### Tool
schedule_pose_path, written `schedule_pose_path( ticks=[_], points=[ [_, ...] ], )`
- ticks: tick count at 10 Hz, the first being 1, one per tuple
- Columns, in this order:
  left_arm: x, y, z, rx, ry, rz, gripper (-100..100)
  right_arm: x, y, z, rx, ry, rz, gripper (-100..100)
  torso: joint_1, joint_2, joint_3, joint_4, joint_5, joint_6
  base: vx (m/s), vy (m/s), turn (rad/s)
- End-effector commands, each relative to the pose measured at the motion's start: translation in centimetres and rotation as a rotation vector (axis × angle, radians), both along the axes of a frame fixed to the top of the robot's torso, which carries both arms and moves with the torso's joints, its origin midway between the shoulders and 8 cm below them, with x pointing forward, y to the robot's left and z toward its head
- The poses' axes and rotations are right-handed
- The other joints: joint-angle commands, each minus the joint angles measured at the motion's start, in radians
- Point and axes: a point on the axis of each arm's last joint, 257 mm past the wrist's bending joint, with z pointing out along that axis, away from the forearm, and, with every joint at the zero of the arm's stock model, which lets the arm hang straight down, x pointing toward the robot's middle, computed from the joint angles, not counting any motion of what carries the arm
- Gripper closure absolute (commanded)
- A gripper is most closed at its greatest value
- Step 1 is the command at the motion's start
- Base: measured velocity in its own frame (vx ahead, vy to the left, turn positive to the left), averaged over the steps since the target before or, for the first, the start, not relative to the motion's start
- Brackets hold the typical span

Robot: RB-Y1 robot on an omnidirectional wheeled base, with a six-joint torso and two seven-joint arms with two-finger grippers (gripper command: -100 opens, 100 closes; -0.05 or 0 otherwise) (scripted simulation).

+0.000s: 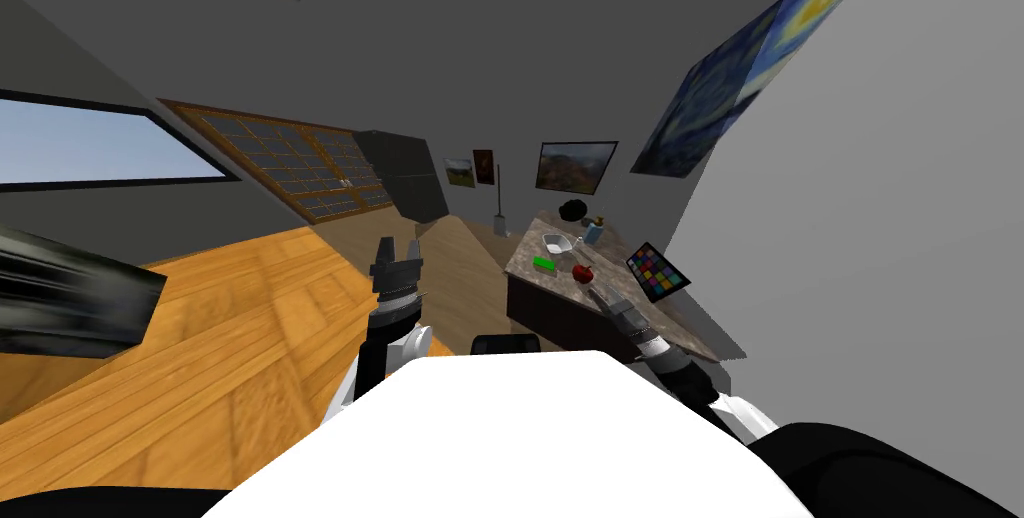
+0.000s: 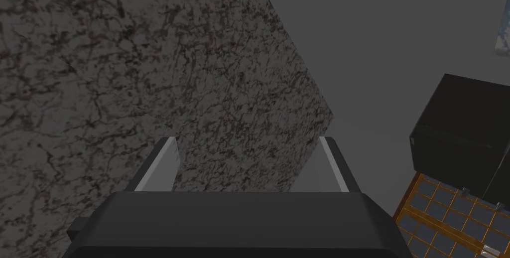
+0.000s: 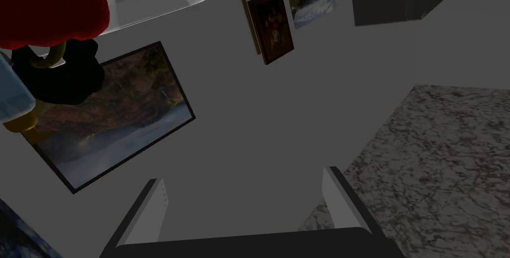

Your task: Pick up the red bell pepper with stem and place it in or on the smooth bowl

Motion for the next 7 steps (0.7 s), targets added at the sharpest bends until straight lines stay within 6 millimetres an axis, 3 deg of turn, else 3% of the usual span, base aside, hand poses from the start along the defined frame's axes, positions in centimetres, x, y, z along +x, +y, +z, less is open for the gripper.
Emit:
schedule_pose_path(
  ticks=[1,4,7],
  points=[
    [0.0,0.0,0.0,0.0,0.0,0.0,0,-0.7,-0.5,-1.2,-0.061,0.034,0.006,-100,0.0,0.0,0.0,0.0,0.0,0.0,0.007,-0.017,0.094],
    [0.0,0.0,0.0,0.0,0.0,0.0,0,-3.5,-3.6,-5.0,-0.25,0.158,0.026,-100,0.001,0.0,0.0,0.0,0.0,0.0,0.007,-0.015,0.179],
    [0.0,0.0,0.0,0.0,0.0,0.0,0,-5.3,-5.2,-6.9,-0.357,0.228,0.05,-100,0.0,0.0,0.0,0.0,0.0,0.0,0.005,-0.019,0.152]
  ],
)
